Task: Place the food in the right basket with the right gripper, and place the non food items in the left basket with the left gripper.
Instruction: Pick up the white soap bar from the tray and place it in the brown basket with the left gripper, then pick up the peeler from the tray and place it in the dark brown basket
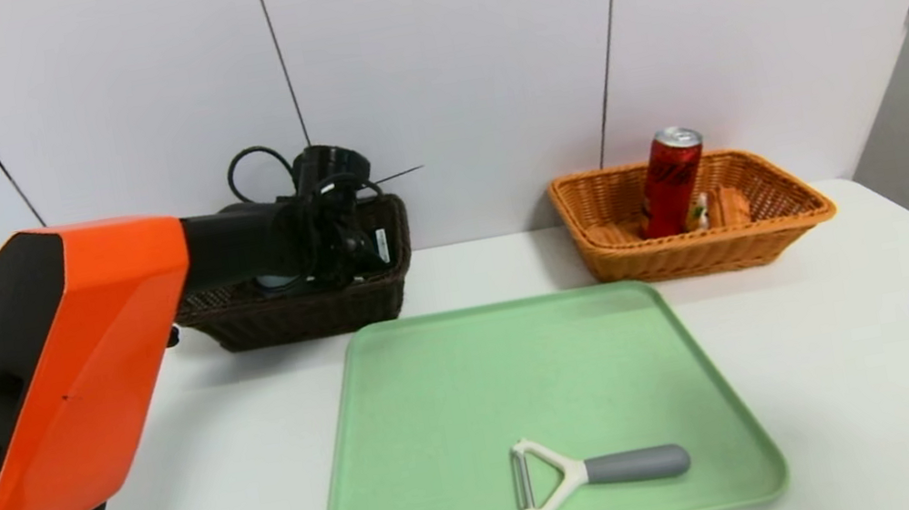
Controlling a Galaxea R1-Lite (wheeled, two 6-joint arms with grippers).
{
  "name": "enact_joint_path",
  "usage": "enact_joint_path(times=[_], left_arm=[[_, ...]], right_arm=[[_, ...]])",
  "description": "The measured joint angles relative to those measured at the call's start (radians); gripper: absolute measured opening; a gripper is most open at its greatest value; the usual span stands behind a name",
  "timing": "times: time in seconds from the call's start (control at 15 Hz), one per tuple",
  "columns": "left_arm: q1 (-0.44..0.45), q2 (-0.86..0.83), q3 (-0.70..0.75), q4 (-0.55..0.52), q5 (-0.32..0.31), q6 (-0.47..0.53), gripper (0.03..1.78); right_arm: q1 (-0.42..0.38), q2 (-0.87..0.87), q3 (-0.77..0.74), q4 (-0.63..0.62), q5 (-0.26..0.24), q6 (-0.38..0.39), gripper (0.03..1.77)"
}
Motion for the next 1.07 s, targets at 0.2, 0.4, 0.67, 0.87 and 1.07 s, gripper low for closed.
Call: enact_joint_path(times=[0.2, 0.4, 0.67, 0.87, 1.07], left_arm=[[0.002, 0.004, 0.000, 0.000, 0.000, -0.001, 0.98], [0.000, 0.004, 0.000, 0.005, 0.000, -0.002, 1.03], [0.002, 0.003, 0.000, 0.002, 0.002, -0.002, 1.31], [0.005, -0.023, 0.000, 0.004, 0.002, -0.001, 1.43], [0.004, -0.089, 0.000, 0.007, 0.002, 0.007, 1.52]], right_arm=[[0.000, 0.000, 0.000, 0.000, 0.000, -0.001, 1.70], [0.000, 0.000, 0.000, 0.000, 0.000, -0.001, 1.70], [0.000, -0.002, -0.002, 0.000, 0.000, 0.000, 1.70], [0.000, -0.002, -0.002, 0.000, 0.000, -0.001, 1.70], [0.000, -0.004, -0.004, 0.000, -0.002, 0.000, 1.70]])
